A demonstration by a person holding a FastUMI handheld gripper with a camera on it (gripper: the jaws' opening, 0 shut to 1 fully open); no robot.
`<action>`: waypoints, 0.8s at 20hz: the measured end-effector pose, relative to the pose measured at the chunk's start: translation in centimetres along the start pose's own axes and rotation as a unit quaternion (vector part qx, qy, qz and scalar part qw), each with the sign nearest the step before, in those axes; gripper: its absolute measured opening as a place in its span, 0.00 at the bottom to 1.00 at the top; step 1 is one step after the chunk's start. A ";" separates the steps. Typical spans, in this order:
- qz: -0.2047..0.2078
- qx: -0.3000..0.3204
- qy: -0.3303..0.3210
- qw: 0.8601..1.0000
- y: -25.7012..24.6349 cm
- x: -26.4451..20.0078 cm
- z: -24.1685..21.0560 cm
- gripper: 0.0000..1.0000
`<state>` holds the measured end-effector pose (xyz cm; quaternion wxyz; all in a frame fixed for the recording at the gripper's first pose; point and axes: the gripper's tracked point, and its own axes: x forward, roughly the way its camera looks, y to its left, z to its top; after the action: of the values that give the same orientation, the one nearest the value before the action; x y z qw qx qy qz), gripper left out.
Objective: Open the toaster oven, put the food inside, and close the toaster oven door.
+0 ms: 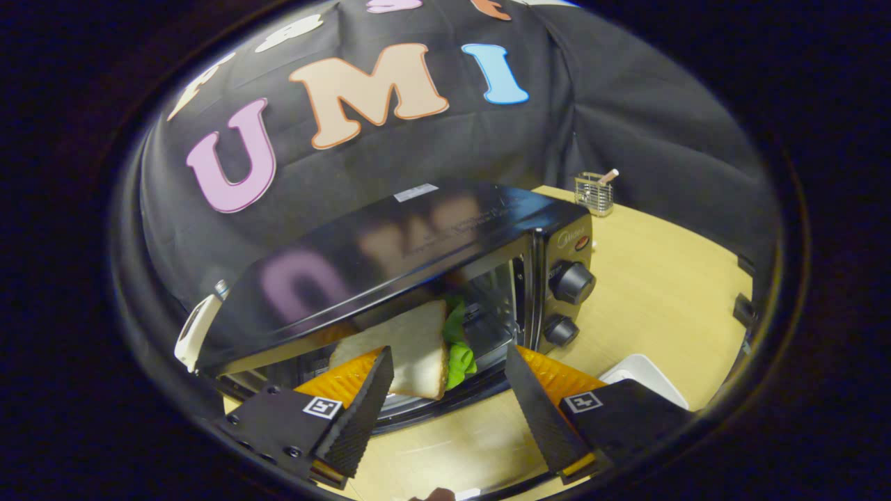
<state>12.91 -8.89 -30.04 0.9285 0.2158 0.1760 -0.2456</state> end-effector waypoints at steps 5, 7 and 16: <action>0.004 -0.060 0.006 0.998 -0.3 -4.2 -0.4 1.00; 0.009 -0.087 0.021 0.996 -0.5 -6.5 -1.6 1.00; 0.066 -0.160 0.101 0.980 -2.3 -15.9 -9.9 1.00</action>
<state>-3.53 0.19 -32.28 0.9427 0.0992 0.2914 -0.1291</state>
